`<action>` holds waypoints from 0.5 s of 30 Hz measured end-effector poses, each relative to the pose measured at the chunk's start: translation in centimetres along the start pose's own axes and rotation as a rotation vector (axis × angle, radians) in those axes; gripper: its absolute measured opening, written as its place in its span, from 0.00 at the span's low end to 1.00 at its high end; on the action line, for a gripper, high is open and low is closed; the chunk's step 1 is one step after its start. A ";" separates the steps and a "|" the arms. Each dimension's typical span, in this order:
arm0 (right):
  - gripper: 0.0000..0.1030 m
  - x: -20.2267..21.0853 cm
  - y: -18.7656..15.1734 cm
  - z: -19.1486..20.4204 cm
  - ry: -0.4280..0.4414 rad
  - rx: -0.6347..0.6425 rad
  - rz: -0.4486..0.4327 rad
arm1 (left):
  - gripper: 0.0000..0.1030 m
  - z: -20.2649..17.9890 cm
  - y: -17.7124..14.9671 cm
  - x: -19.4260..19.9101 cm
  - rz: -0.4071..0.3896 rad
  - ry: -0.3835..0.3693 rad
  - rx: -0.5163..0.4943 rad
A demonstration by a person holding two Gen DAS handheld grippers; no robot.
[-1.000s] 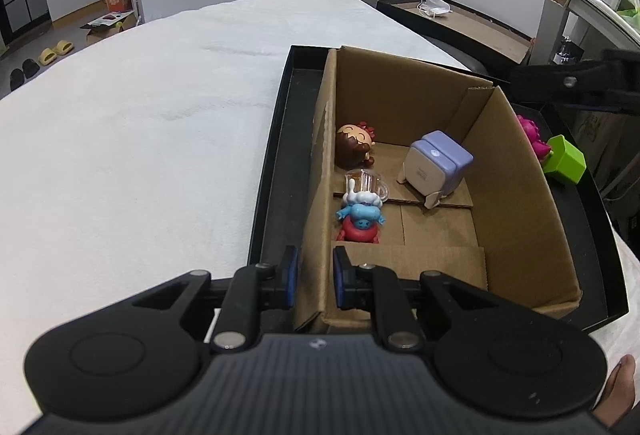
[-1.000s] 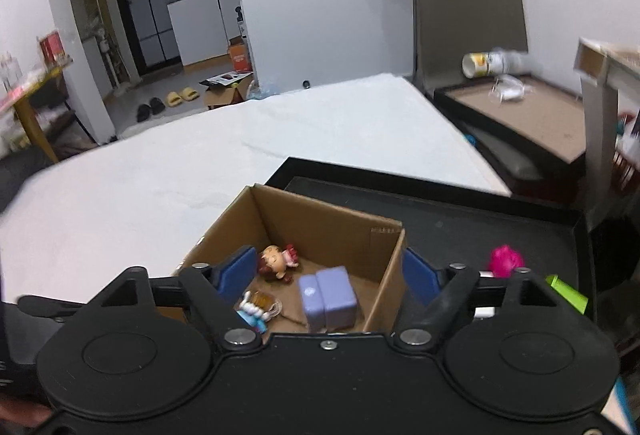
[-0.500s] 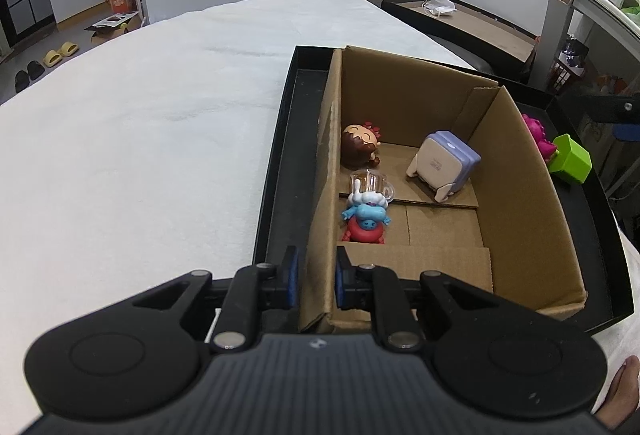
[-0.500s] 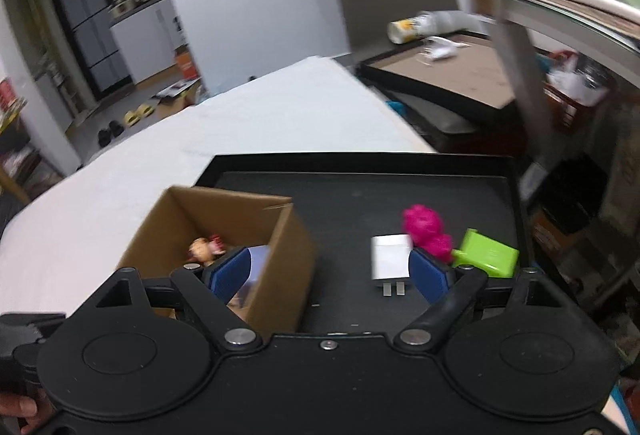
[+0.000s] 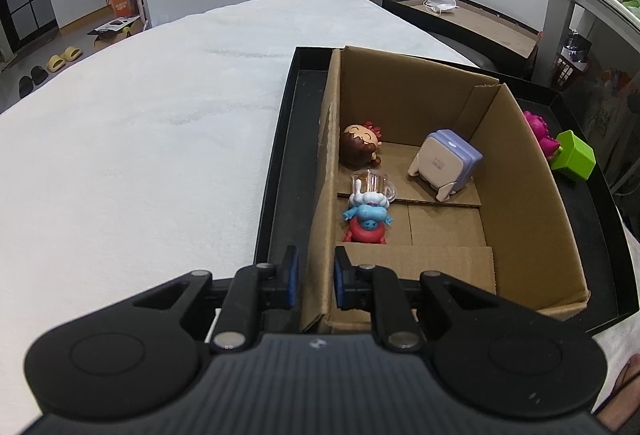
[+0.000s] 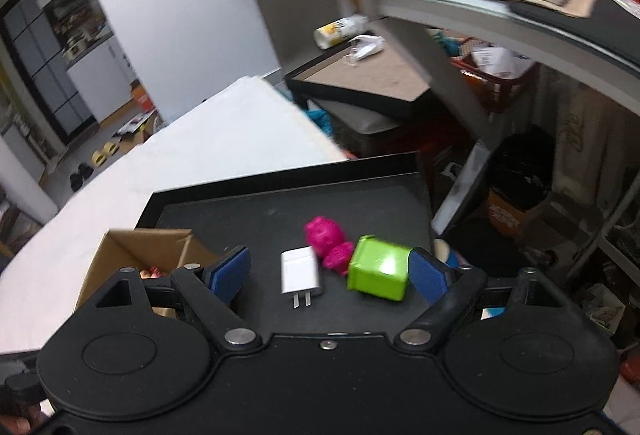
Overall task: Organize rigid objects
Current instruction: 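Move the right tool to the lime-green cube charger and grasp it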
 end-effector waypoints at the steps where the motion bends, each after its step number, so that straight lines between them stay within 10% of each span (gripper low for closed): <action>1: 0.83 -0.1 0.1 -0.6 -0.008 -0.017 -0.003 | 0.15 0.0 0.0 0.0 0.001 0.005 -0.004; 15: 0.83 -4.1 -1.4 -2.8 -0.120 -0.134 0.030 | 0.15 0.0 0.0 -0.5 0.013 0.016 0.000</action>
Point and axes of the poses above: each gripper's, at about its wrist camera, not at the fingertips, and x roughly against the way its jaws point, z to its left, y to its top, the point moved 7 cm from there along -x, roughly the way its jaws point, and after that the axes turned 4 degrees about -z, right-handed, at the moved point
